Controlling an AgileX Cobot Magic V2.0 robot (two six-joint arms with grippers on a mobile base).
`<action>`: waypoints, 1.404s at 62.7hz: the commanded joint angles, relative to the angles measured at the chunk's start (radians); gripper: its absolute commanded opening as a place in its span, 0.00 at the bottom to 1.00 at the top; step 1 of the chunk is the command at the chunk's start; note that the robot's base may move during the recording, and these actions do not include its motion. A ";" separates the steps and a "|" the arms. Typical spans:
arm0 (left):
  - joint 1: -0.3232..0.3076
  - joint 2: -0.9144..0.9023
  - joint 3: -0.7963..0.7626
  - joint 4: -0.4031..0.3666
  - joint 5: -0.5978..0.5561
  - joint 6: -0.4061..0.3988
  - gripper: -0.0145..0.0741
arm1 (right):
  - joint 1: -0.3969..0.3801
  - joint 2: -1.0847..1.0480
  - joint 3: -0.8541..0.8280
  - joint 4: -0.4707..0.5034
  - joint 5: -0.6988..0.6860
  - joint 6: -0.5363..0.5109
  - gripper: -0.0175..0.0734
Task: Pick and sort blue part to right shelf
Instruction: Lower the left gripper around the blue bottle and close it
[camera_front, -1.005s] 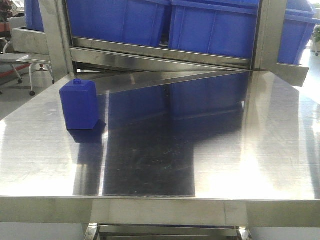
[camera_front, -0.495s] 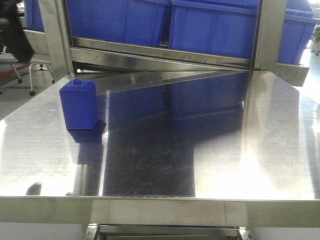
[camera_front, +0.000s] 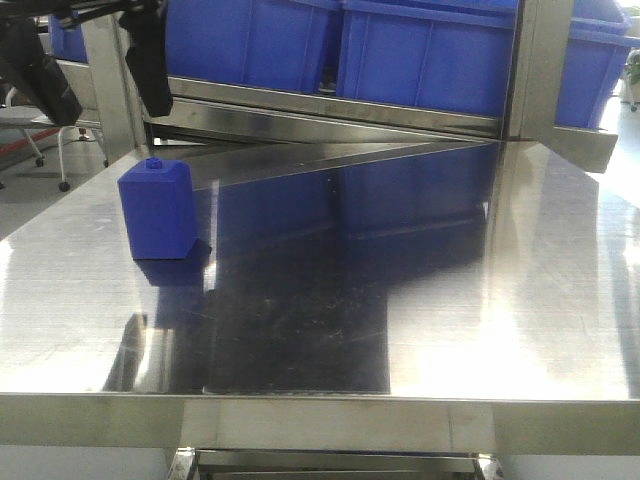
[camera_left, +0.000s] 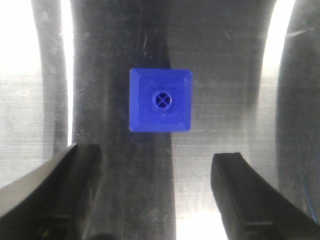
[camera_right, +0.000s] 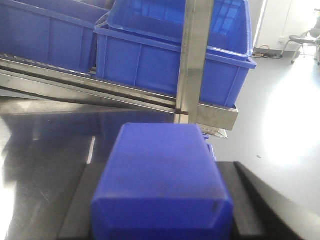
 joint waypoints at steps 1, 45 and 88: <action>-0.007 -0.008 -0.075 0.006 0.002 -0.023 0.76 | -0.006 0.006 -0.028 -0.009 -0.094 0.000 0.61; -0.005 0.210 -0.240 -0.001 0.113 -0.023 0.76 | -0.006 0.006 -0.028 -0.009 -0.094 0.000 0.61; 0.011 0.277 -0.240 -0.010 0.129 -0.023 0.74 | -0.006 0.006 -0.028 -0.009 -0.094 0.000 0.61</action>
